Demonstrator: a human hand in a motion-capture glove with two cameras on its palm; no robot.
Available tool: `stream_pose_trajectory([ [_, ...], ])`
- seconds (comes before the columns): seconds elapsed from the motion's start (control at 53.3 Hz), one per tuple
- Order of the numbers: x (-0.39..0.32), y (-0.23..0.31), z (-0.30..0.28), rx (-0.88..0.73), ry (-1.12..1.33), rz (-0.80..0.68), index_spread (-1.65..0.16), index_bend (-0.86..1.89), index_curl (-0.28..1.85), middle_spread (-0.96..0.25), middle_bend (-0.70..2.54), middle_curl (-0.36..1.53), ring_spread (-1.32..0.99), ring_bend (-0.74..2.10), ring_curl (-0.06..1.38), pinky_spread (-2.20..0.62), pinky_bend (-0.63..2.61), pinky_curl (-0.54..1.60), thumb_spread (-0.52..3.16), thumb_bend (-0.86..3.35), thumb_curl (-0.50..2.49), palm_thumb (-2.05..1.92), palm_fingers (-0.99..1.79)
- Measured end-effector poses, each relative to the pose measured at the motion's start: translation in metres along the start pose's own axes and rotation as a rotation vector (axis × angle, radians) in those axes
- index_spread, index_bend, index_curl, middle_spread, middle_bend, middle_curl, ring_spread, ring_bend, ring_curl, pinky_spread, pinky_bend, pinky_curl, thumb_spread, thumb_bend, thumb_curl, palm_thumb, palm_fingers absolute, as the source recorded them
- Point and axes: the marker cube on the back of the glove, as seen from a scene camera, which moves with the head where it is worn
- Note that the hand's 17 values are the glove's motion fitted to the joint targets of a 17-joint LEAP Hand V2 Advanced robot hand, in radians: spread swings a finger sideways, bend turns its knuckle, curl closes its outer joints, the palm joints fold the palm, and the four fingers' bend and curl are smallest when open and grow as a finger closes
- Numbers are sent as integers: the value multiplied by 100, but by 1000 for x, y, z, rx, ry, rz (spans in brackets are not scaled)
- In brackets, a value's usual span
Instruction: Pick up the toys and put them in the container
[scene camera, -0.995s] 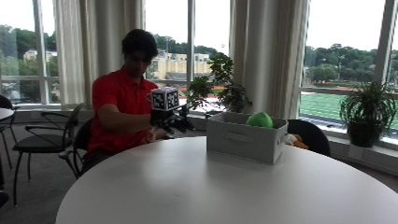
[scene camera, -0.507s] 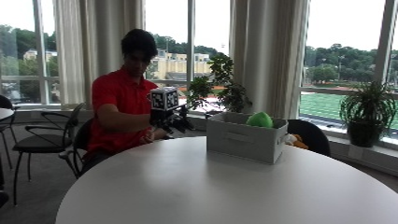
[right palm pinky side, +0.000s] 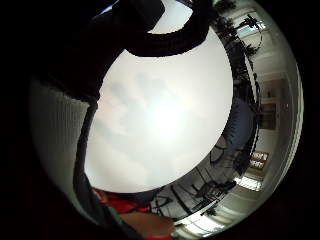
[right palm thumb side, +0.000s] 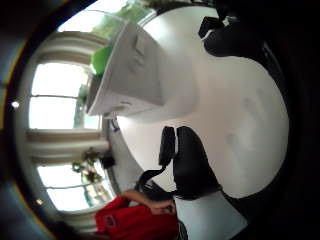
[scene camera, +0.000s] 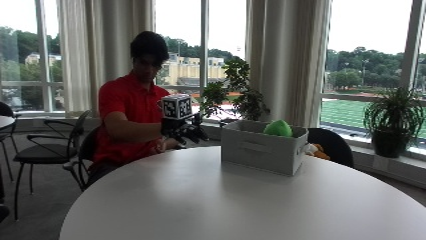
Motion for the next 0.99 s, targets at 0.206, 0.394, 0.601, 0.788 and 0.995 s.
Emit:
stream_pose_trajectory([
  [0.206,2,-1,0,-1,3,-5,-43,42,48,-15,18,30,-12,20,33,6,57,34,130,-1,35,8,15],
  [0.394,1,0,0,-3,-4,1,-43,42,48,-16,18,30,-12,20,33,6,57,34,130,-1,35,8,15],
  [0.601,2,-3,0,-8,-13,3,-43,42,48,-16,18,31,-12,20,33,6,57,34,130,-1,35,8,15],
  [0.788,1,-5,-2,-3,-20,6,-43,42,48,-16,18,31,-12,20,33,6,57,34,130,-2,35,8,15],
  [0.995,2,-4,-1,-8,-12,3,-43,42,48,-16,18,31,-13,20,33,6,57,34,130,-1,35,8,14],
])
